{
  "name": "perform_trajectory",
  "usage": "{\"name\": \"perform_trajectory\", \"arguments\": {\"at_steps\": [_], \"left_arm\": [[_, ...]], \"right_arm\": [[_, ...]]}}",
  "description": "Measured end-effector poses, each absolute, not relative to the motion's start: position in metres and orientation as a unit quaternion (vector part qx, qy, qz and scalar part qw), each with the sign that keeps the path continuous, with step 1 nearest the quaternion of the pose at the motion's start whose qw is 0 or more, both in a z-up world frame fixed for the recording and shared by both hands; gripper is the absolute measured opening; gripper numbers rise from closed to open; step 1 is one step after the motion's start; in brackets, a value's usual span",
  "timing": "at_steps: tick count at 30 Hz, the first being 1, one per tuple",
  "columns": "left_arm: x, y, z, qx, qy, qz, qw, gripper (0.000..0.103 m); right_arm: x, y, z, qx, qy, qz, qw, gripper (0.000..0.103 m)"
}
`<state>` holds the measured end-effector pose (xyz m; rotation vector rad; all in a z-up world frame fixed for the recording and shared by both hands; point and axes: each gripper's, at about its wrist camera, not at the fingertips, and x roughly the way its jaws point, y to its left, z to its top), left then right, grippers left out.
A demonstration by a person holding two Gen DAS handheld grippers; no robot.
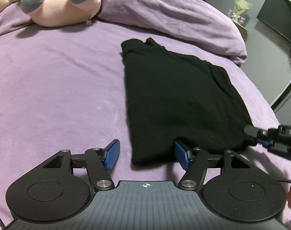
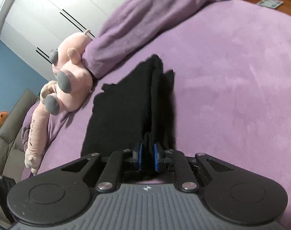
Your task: Fold small clothes
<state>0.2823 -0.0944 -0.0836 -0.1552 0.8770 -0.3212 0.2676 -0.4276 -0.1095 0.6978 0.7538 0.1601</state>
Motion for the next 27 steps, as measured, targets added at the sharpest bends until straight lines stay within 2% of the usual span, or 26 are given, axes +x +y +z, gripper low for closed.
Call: {"name": "perform_trajectory", "arguments": {"at_steps": [7, 8, 10, 12, 13, 16, 24, 26, 27], "left_arm": [[0.286, -0.090, -0.084, -0.085, 0.425, -0.143, 0.890, 0.069], [0.286, -0.089, -0.083, -0.085, 0.424, -0.140, 0.891, 0.069], [0.287, -0.084, -0.080, -0.090, 0.421, -0.130, 0.893, 0.069], [0.288, -0.076, -0.078, -0.101, 0.418, -0.120, 0.895, 0.069], [0.289, -0.073, -0.078, -0.105, 0.418, -0.115, 0.895, 0.068], [0.294, -0.062, -0.080, -0.105, 0.426, -0.088, 0.894, 0.066], [0.300, -0.041, -0.075, -0.131, 0.431, -0.125, 0.884, 0.068], [0.302, -0.040, -0.073, -0.130, 0.431, -0.143, 0.882, 0.072], [0.304, -0.039, -0.071, -0.132, 0.431, -0.155, 0.879, 0.074]], "right_arm": [[0.273, -0.425, -0.117, 0.355, 0.354, 0.074, 0.862, 0.017], [0.274, -0.424, -0.116, 0.355, 0.357, 0.073, 0.861, 0.014], [0.272, -0.433, -0.117, 0.416, 0.340, 0.106, 0.837, 0.012], [0.269, -0.450, -0.132, 0.534, 0.301, 0.150, 0.776, 0.011], [0.268, -0.455, -0.136, 0.547, 0.299, 0.145, 0.768, 0.011], [0.275, -0.447, -0.134, 0.425, 0.376, 0.076, 0.820, 0.009], [0.288, -0.406, -0.103, 0.209, 0.408, 0.076, 0.885, 0.008], [0.286, -0.406, -0.098, 0.173, 0.410, 0.080, 0.892, 0.012], [0.284, -0.412, -0.096, 0.171, 0.407, 0.071, 0.895, 0.017]]}}
